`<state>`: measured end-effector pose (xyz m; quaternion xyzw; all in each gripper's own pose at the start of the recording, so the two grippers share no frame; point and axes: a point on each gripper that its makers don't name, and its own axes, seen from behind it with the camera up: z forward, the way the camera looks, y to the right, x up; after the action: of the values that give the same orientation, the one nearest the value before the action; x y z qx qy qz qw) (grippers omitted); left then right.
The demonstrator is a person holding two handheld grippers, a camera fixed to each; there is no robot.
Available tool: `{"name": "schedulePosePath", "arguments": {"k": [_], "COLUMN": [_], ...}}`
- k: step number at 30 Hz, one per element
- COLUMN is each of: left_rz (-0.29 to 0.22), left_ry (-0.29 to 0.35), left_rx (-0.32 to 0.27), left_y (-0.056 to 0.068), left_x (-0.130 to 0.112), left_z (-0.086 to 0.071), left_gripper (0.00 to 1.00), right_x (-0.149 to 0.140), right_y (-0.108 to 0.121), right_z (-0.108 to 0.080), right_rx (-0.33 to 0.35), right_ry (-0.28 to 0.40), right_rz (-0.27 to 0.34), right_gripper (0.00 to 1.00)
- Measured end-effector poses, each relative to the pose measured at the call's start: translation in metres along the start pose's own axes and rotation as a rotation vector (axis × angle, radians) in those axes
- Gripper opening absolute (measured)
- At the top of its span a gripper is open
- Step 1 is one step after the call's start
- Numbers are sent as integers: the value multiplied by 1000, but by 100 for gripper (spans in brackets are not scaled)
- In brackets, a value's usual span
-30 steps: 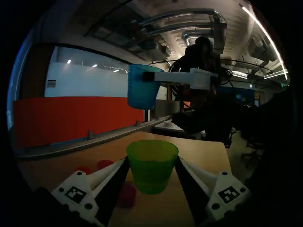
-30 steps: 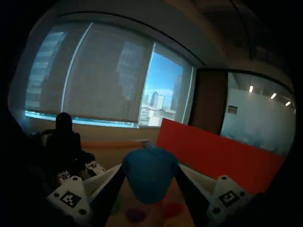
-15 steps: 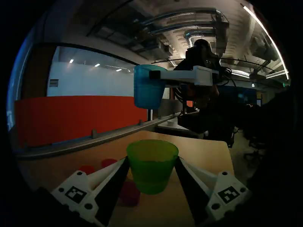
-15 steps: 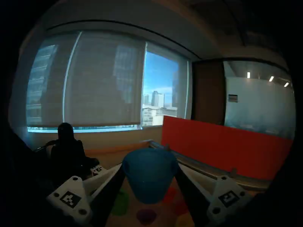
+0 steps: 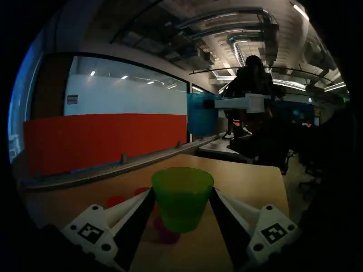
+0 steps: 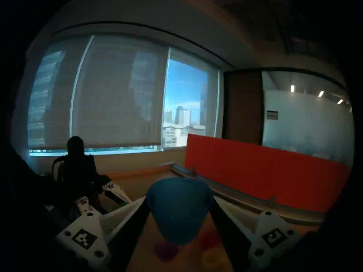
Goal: Pour water
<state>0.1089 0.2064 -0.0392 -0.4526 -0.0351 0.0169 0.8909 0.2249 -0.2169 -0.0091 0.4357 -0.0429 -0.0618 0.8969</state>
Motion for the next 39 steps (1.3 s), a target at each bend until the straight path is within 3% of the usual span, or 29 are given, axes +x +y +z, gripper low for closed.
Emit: {"name": "schedulePosePath", "arguments": {"k": [11,23,39], "left_rz": [6,29,22], "left_ry": [-29,-105,-217], "left_rx": [27,38,46], "left_y": [-12,-20,-37], "left_x": [-8,-25,-56], "left_z": [-2,-3,-4], "left_gripper": [83,83,83], "right_x": [-19,-50,-92], "right_y": [11,18,20], "right_z": [-12,-13,-9], "right_rx": [-32,-26,-1], "right_ry": [-22,-80,-170], "right_rz": [-33,-7,18], "right_gripper": [89,90,91]}}
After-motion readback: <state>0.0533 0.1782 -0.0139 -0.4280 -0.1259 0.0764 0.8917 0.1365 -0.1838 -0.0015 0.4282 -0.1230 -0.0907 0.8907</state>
